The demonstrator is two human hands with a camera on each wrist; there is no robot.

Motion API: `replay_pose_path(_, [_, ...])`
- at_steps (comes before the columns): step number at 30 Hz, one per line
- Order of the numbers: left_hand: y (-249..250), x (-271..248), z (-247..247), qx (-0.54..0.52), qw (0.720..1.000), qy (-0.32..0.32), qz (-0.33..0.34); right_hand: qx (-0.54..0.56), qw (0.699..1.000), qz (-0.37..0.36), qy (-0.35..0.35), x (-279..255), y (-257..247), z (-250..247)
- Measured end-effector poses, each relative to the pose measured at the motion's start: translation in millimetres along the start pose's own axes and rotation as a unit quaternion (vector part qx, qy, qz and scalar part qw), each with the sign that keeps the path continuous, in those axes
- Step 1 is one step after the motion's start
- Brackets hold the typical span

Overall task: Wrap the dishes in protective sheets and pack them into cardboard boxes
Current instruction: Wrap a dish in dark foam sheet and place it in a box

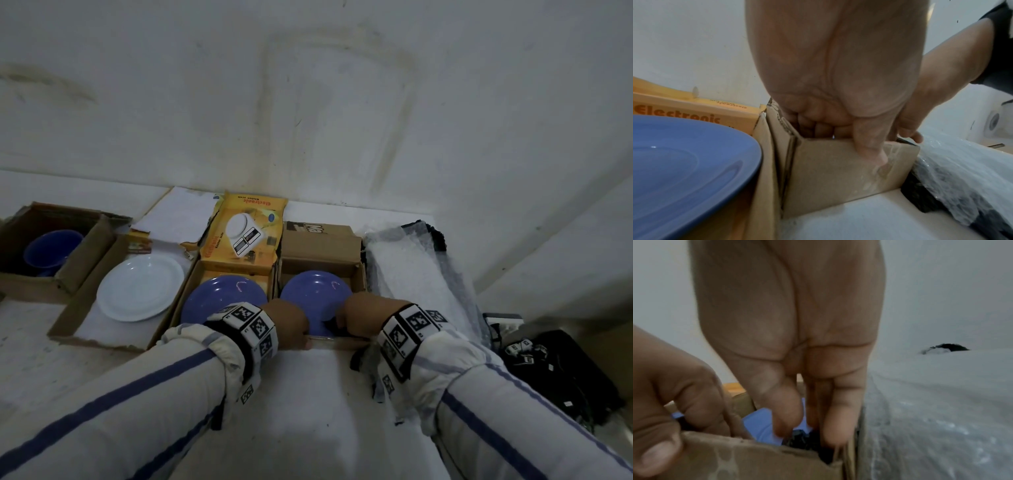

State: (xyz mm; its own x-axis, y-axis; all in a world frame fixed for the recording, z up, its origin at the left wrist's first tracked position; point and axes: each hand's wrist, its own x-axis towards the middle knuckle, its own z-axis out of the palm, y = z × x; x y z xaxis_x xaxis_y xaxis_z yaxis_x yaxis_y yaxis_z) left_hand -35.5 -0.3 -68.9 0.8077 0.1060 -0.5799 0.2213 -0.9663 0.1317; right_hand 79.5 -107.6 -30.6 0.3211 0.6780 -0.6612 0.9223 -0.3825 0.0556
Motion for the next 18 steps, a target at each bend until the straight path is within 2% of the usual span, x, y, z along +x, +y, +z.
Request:
replay_pose_path(2, [-1,1,0,-0.002,1.0,0.001,0.002,0.029,0.999,-0.022,0.03,1,0,1])
replay_pose_path(4, [-1,1,1,-0.007,1.0,0.0,0.003,0.028,0.999,-0.037,0.017,2,-2,9])
replay_pose_path(11, [-1,2,2,-0.016,1.0,-0.005,-0.005,0.014,0.999,-0.005,0.035,-9,4,9])
replay_pose_path(15, [0,3,0,-0.018,1.0,-0.011,-0.011,0.011,1.0,0.001,0.006,-10,-3,12])
replay_pose_path(18, [2,1,-2,-0.016,1.0,-0.015,-0.02,0.038,0.999,0.003,0.008,-10,-2,11])
